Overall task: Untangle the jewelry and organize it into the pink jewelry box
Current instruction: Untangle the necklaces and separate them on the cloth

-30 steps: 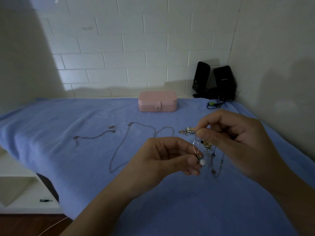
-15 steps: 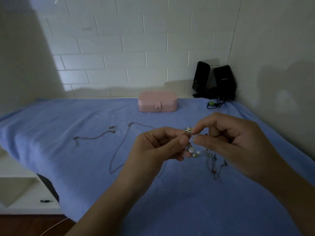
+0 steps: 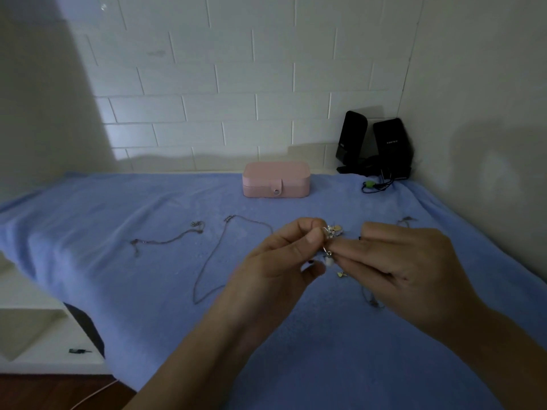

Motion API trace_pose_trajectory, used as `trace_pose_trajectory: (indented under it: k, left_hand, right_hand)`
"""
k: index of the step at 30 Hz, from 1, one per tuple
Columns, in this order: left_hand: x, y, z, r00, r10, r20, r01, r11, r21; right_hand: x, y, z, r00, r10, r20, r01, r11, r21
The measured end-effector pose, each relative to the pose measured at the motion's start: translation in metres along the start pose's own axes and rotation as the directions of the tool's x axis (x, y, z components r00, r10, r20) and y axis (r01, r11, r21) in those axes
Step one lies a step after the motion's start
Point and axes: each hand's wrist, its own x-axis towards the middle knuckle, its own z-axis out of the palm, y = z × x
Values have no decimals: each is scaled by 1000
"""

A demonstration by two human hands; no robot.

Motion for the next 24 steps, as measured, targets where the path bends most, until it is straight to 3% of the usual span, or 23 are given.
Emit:
trace_pose_trajectory:
  k: [4,9,11,14,19,24]
  left_hand:
    - [2,-7,3,992,-42,121,61,986,-158]
    - [1,-10,4,994,-21,107,42,979,-201]
    - [-1,-9,3,997,4,80,7,992,-129]
    - [-8,-5,3,995,102,-12,-99,980,173]
    - [-19,-1,0,937,348,25,-266,668,695]
    - [-18,14,-4,898,426,109,-285,377,881]
  right_hand:
    - [-2,-2,-3,999,-37,-16,35,993,-113]
    - [-3,-2,-3,993,-117,16,116,947,-299]
    - [-4,-2,-3,990,-142,9,136,927,-348]
    - [-6,-3,-4,990,-140,-18,123,915,-384]
    - [-5,-4,-3,992,-123,-41,101,927,-361]
    - [-5,3,2,996,-90,27,94,976,-198]
